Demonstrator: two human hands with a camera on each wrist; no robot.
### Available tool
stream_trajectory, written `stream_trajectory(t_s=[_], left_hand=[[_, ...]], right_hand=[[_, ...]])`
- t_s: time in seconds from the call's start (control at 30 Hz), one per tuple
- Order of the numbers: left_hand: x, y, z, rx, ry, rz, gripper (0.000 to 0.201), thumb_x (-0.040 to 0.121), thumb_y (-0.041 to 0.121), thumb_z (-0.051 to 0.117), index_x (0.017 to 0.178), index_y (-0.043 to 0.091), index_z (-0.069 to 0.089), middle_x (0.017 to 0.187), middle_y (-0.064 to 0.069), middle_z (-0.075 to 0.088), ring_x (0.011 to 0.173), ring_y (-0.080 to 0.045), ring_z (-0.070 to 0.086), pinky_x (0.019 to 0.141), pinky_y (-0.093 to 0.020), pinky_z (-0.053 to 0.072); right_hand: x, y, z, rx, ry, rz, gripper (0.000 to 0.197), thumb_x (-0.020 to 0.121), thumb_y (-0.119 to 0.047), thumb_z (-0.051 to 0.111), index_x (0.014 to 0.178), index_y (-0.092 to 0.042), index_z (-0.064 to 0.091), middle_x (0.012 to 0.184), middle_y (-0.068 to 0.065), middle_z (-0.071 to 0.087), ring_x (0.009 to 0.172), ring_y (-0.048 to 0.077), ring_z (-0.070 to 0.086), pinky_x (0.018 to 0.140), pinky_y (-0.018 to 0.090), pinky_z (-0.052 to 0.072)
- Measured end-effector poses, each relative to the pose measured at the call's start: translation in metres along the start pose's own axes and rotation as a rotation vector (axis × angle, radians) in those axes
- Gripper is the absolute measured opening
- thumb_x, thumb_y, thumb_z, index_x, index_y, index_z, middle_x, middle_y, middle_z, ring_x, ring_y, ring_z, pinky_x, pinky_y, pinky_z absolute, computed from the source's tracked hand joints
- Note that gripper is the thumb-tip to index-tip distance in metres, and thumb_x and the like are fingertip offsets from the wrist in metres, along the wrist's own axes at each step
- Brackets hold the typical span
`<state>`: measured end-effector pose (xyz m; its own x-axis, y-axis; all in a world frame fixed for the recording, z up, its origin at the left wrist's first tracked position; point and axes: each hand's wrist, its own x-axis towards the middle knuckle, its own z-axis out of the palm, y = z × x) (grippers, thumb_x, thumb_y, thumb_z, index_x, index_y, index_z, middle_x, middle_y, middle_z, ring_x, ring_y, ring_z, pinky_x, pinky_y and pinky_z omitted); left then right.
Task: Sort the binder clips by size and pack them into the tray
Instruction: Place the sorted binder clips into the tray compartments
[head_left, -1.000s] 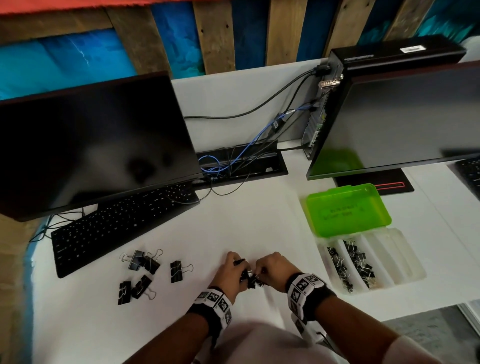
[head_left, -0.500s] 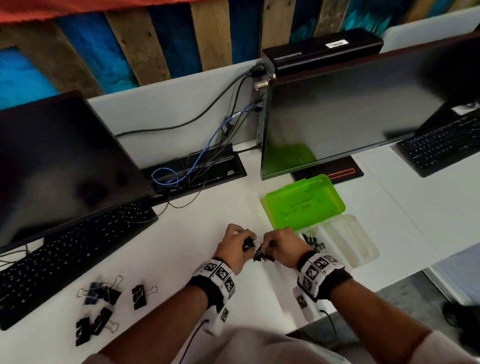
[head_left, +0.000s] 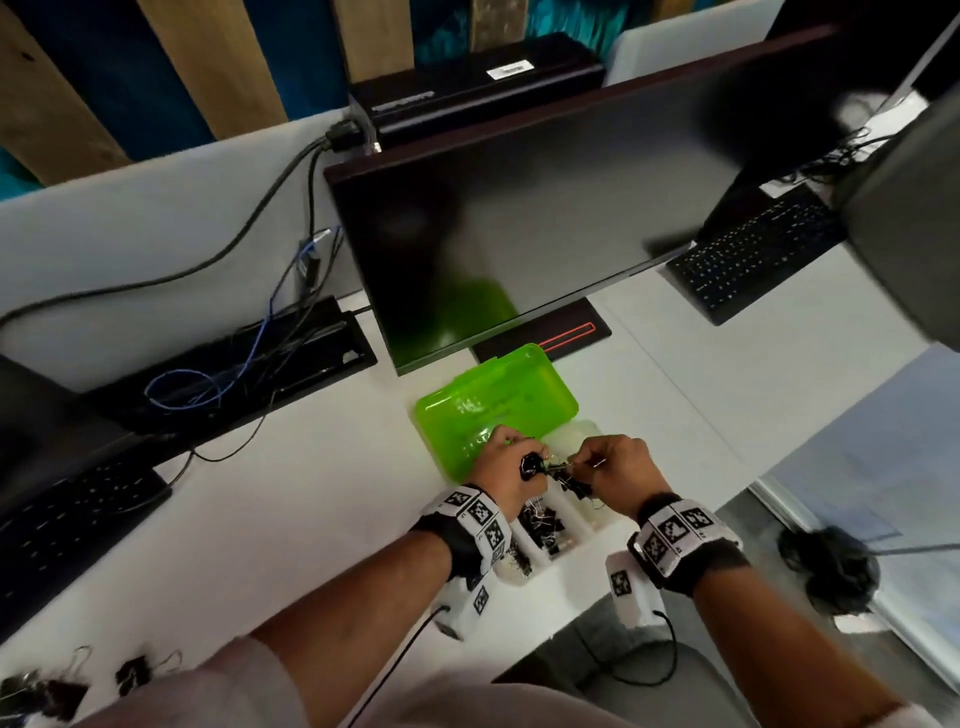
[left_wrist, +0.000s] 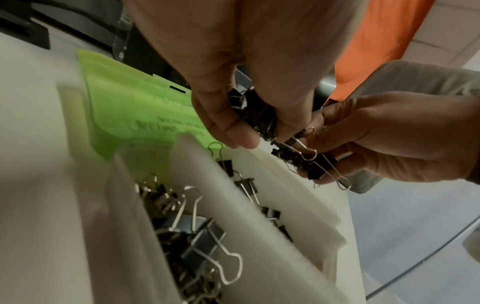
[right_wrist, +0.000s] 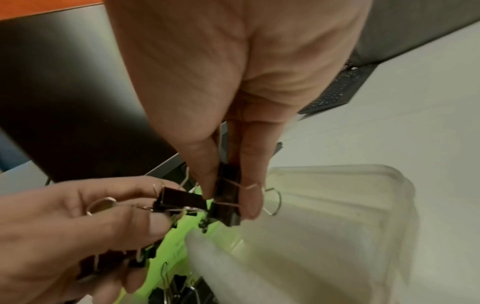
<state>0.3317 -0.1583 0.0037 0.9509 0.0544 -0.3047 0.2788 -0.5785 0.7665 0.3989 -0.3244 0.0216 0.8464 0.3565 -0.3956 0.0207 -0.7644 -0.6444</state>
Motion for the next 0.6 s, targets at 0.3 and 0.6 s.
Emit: stream_trajectory(t_s=[0.3,0.6], left_hand=[[0.01,0.009,0.002,0.088,-0.082,0.01,0.031,0.082,0.012,0.064,0.113,0.019,0.063,0.123,-0.001,0.039,0.101,-0.02,0.054,0.086,-0.022,0.044],[0.01,0.011,0.007,0.195,-0.189,0.076,0.059,0.082,0.01,0.061,0.135,0.03,0.043,0.134,0.0,0.035,0.107,-0.023,0.052,0.093,-0.035,0.048]], right_hand=[[-0.006,0.009,0.008,0.073,0.007,0.13,0.006,0.079,-0.018,0.069,0.081,-0.014,0.065,0.065,0.002,0.07,0.046,0.009,0.064,0.048,0.007,0.046],[-0.011,0.014,0.005,0.056,0.027,0.178,0.014,0.079,-0.021,0.068,0.092,-0.015,0.065,0.072,0.003,0.074,0.057,0.009,0.069,0.068,0.021,0.056]])
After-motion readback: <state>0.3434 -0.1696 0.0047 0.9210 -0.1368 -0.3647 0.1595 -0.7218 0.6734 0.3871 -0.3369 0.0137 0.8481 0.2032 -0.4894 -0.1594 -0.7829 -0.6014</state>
